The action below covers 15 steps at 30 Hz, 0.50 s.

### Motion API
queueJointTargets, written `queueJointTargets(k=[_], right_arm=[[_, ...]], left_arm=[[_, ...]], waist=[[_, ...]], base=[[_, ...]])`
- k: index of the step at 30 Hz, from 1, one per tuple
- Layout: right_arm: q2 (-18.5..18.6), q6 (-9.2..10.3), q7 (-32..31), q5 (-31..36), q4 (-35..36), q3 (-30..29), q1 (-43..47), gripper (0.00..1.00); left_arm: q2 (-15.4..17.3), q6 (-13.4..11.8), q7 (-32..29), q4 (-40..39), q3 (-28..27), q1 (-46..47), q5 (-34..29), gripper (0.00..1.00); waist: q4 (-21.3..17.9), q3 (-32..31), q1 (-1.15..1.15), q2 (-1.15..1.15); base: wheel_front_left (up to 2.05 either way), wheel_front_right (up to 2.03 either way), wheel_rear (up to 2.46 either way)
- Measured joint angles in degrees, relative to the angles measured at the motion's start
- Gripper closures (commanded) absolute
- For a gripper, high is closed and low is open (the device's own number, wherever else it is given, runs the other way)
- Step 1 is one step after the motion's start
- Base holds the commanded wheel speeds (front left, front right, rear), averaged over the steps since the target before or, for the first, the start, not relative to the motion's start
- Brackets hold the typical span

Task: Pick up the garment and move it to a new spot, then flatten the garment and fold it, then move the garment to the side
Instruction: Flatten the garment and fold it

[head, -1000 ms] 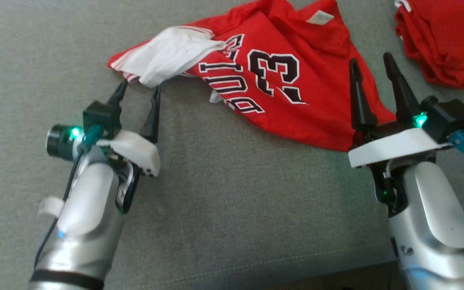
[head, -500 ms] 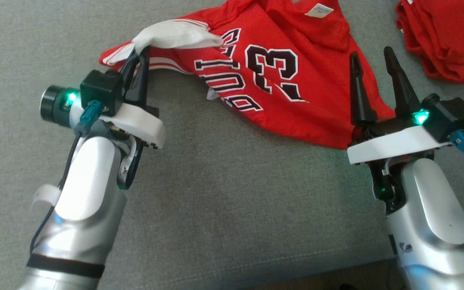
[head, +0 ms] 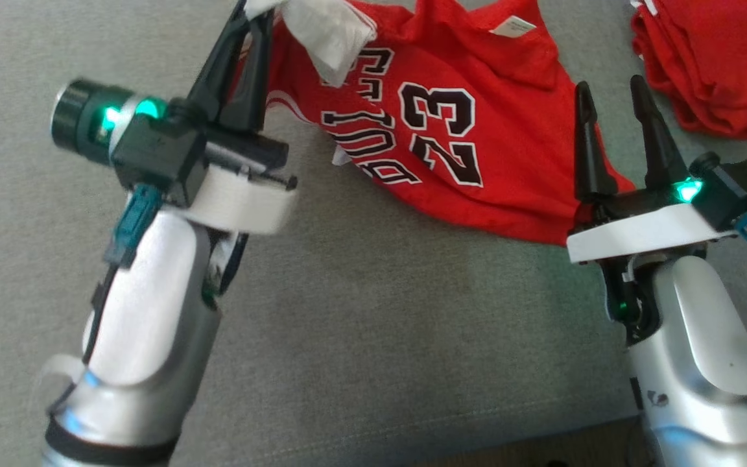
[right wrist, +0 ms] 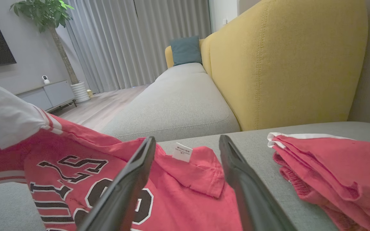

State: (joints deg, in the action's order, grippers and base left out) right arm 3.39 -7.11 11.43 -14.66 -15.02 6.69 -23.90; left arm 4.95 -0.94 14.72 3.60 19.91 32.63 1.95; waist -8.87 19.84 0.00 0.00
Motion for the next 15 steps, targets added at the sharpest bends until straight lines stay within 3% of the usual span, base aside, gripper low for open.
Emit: queueJointTargets(k=[5, 15], right_arm=[[0.0, 0.0, 0.0, -0.8, 0.4, 2.4, -0.1, 0.0], [-0.1, 0.0, 0.8, -3.7, -0.3, 7.8, -0.9, 0.0]], left_arm=[[0.5, 0.9, 0.0, 6.8, -0.2, 8.0, -1.4, 1.0], [4.4, 0.3, 0.0, 33.1, -4.2, 21.2, -1.9, 1.0]], waist=[[-2.3, 1.3, 0.0, 0.0], [-10.3, 5.2, 0.0, 0.0]], base=[[0.0, 0.0, 0.0], [0.0, 0.0, 0.0]])
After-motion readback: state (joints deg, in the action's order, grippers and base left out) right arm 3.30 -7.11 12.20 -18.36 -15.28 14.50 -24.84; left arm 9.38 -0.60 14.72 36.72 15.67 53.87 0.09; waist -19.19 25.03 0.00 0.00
